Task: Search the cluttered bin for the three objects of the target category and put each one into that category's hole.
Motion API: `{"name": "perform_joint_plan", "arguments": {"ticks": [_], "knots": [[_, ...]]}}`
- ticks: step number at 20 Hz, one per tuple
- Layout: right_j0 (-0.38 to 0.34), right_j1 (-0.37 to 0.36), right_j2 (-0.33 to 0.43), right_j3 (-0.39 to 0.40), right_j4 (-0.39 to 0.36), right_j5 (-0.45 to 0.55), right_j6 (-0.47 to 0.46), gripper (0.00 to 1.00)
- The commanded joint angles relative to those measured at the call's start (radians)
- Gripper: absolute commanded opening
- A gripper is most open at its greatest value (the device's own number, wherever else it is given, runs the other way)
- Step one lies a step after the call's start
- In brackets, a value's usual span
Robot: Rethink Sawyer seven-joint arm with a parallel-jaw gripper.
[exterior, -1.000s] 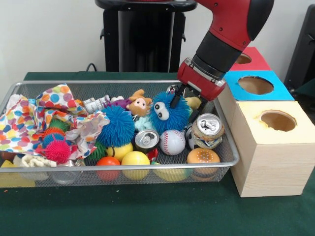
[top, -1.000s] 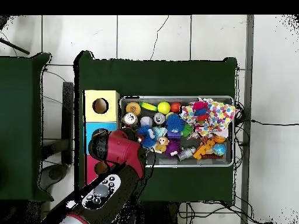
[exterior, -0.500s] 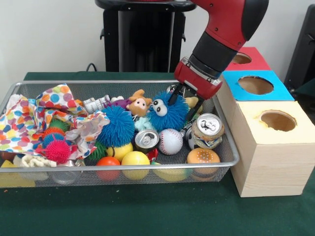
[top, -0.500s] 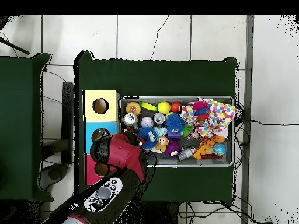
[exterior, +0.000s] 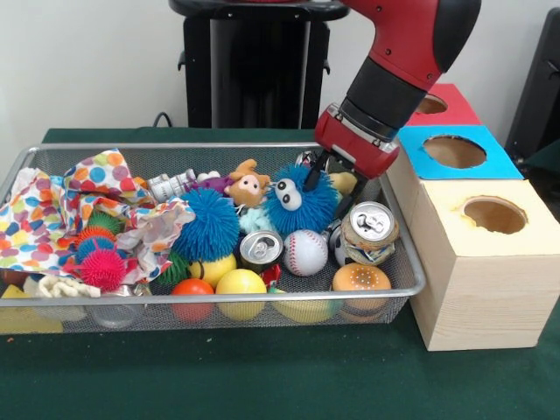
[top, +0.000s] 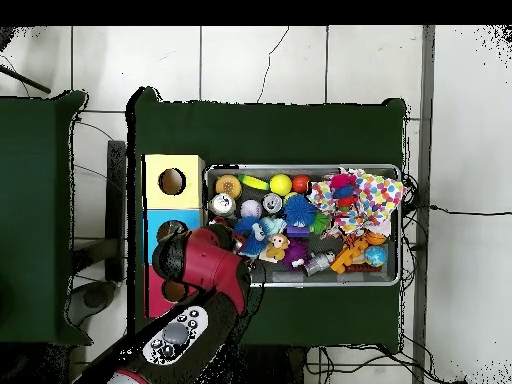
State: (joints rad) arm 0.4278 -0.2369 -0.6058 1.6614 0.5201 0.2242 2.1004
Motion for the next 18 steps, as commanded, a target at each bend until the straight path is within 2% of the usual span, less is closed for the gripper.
{"name": "perform_joint_plan", "arguments": {"ticks": [1,10,18], "knots": [[-0.016,0.017,0.188,0.125,0.059,-0.084,0.286,1.0],[0.057,0.048,0.135,0.116,0.135,-0.025,0.322,1.0],[0.135,0.072,0.071,0.088,0.183,0.069,0.34,1.0]]}}
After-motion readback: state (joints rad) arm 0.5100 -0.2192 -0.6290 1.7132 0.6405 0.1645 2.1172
